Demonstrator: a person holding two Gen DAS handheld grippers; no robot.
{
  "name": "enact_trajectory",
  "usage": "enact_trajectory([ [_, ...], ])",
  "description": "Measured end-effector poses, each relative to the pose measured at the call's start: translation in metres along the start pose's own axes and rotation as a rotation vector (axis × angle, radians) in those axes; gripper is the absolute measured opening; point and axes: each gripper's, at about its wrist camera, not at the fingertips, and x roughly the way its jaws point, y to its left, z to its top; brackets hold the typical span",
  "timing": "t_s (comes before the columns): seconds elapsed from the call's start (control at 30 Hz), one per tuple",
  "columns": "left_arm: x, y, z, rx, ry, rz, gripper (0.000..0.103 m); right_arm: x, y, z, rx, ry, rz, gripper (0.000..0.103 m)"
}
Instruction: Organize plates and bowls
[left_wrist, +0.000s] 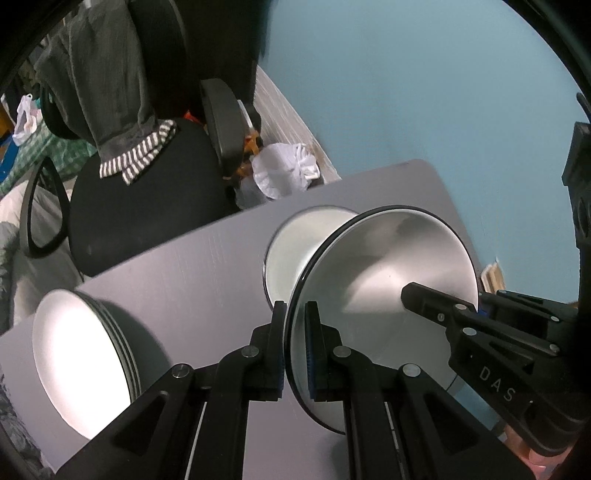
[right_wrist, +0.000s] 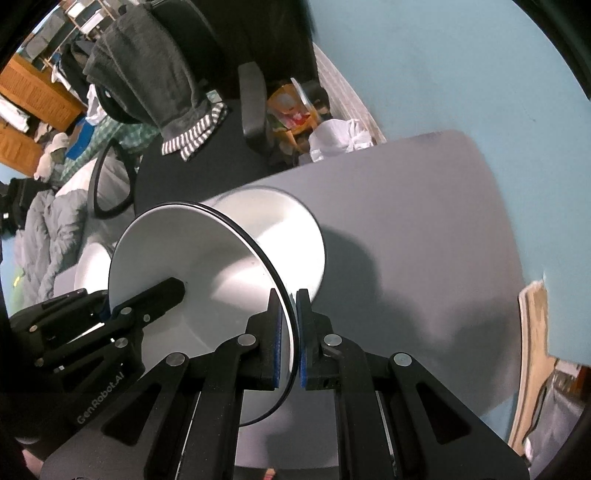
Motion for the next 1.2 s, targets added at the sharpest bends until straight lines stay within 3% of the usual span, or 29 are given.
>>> enact_trajectory([
  [0.4, 0.027, 0.006, 0.028, -0.002, 0.04, 0.05, 0.008, 0.019, -0.009, 0.028, 0.01, 0.052, 0.01, 0.007],
  [0.83, 0.042, 0.003, 0.029, 0.023, 0.067, 0.098, 0.011, 0.029, -0.013, 0.033, 0.002, 0.081, -0.001, 0.007],
  [1.2, 0.042, 0.005, 0.03, 0.02, 0.072, 0.092, 0.016, 0.029, -0.01, 0.032, -0.043, 0.106, -0.025, 0.009],
])
